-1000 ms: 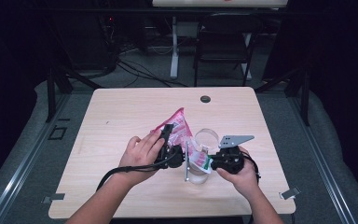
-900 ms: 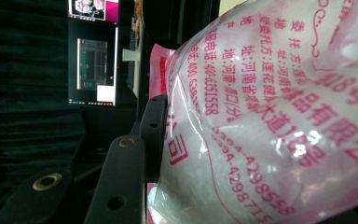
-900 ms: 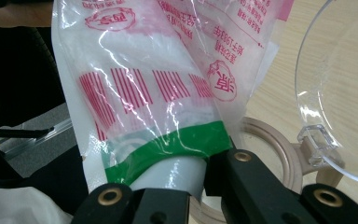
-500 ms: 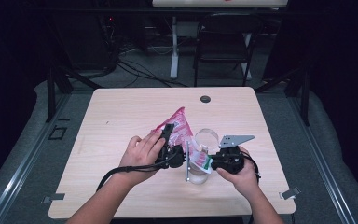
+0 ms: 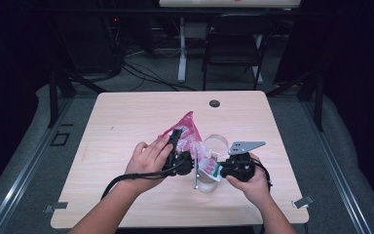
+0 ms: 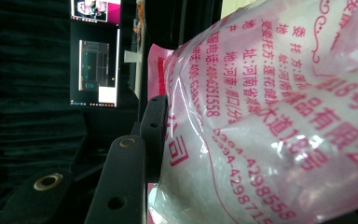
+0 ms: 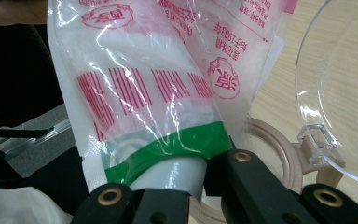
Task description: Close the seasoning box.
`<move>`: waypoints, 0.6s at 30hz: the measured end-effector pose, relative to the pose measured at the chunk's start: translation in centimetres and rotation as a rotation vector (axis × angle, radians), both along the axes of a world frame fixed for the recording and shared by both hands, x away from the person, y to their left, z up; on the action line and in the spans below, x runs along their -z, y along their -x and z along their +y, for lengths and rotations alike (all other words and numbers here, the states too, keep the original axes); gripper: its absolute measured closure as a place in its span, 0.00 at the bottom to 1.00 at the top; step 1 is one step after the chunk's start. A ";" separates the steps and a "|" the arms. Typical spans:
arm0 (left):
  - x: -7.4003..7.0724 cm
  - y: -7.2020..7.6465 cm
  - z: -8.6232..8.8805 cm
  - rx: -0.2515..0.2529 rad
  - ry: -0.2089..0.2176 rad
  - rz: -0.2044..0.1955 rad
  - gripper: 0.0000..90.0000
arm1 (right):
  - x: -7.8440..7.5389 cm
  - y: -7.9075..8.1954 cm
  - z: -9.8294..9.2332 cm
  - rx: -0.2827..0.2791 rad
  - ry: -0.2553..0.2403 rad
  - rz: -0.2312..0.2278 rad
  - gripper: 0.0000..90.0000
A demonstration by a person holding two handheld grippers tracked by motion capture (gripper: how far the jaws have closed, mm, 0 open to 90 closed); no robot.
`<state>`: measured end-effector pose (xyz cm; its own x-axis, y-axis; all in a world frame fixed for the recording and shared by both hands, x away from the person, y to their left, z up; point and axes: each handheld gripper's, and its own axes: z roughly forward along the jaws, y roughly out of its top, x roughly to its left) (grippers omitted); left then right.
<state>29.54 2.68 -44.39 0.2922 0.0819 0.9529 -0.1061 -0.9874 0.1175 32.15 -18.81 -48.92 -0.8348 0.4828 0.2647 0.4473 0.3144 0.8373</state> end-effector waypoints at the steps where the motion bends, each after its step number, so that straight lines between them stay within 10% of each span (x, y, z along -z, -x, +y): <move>1: 0.0 0.0 0.0 0.000 0.000 0.000 0.73 | 0.0 0.0 0.0 0.000 0.000 0.000 1.00; 18: 0.1 0.2 0.1 -0.005 0.002 0.010 0.73 | 0.1 0.0 0.2 -0.011 0.006 0.002 1.00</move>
<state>29.36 2.82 -44.47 0.3012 0.0855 0.9497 -0.0998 -0.9877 0.1206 32.15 -18.64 -48.98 -0.8396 0.4750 0.2633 0.4451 0.3241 0.8348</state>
